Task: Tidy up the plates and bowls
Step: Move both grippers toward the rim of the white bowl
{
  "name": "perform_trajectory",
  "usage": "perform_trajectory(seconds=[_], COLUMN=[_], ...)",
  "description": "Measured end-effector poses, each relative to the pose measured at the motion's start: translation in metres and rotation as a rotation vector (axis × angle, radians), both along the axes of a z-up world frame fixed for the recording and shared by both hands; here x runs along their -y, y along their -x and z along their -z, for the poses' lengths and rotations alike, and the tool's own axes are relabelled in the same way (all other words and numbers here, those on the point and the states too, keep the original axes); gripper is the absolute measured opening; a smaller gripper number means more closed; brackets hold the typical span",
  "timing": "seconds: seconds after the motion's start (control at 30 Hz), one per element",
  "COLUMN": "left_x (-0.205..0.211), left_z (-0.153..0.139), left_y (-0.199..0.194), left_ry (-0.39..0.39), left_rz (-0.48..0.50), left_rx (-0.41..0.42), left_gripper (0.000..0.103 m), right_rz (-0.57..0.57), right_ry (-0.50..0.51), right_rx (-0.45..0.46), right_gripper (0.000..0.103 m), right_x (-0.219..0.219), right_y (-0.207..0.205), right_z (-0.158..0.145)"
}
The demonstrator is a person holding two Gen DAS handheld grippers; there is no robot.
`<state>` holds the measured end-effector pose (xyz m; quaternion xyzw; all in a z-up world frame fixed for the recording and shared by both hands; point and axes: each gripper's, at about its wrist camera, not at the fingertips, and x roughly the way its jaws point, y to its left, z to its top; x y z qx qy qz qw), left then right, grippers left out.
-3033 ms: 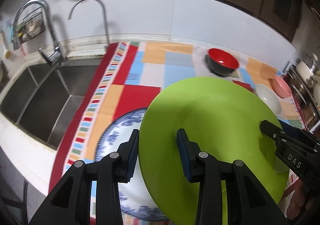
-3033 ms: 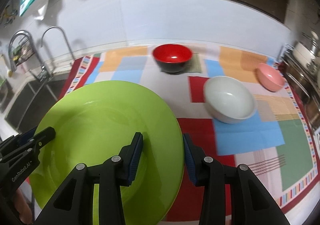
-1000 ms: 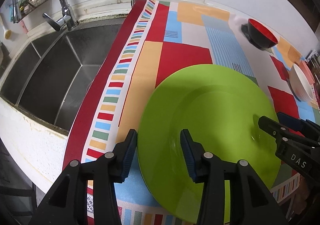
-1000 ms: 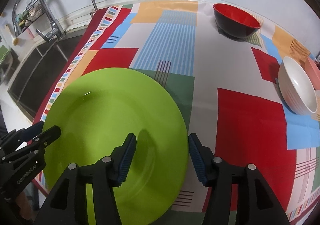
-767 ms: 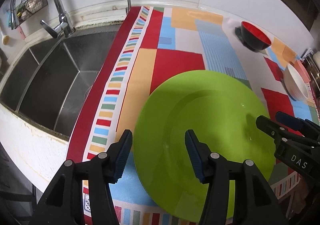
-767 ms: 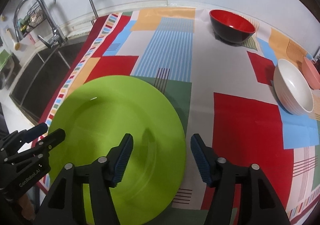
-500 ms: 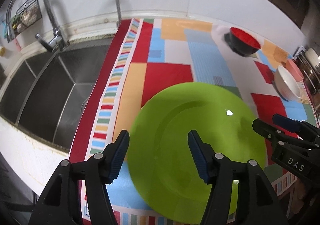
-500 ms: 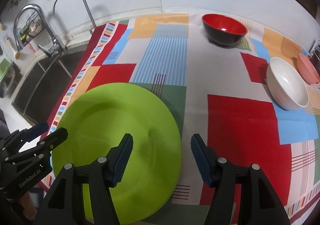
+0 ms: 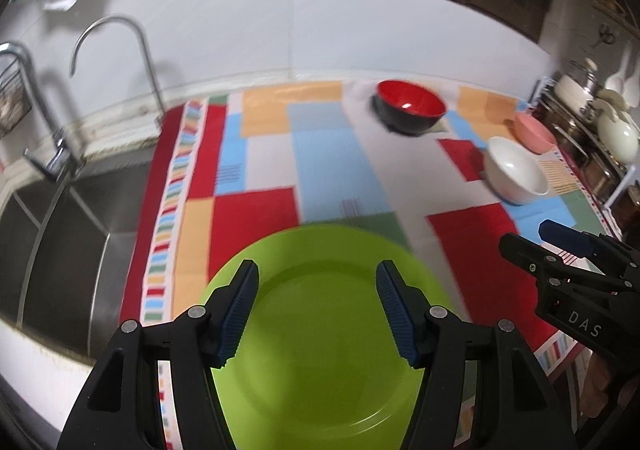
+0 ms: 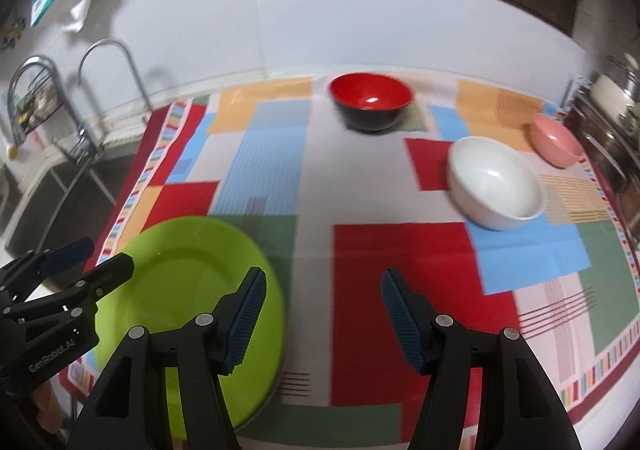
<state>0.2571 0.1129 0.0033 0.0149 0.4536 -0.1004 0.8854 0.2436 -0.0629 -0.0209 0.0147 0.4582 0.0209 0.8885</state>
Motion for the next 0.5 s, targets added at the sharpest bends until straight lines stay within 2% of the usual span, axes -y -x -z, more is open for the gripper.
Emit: perform_trajectory(seconds=[0.23, 0.5], left_x=[0.045, 0.101], left_z=[-0.015, -0.021], left_y=[-0.011, -0.035], left_ry=[0.015, 0.032], left_rz=[0.077, 0.133], left_rx=[0.049, 0.058], left_gripper=[0.062, 0.062], right_rz=[0.079, 0.167], right_ry=[0.002, 0.042], right_rx=[0.049, 0.08], right_gripper=[0.061, 0.061], right_x=[0.043, 0.097], right_y=[0.001, -0.009], right_z=[-0.02, -0.026])
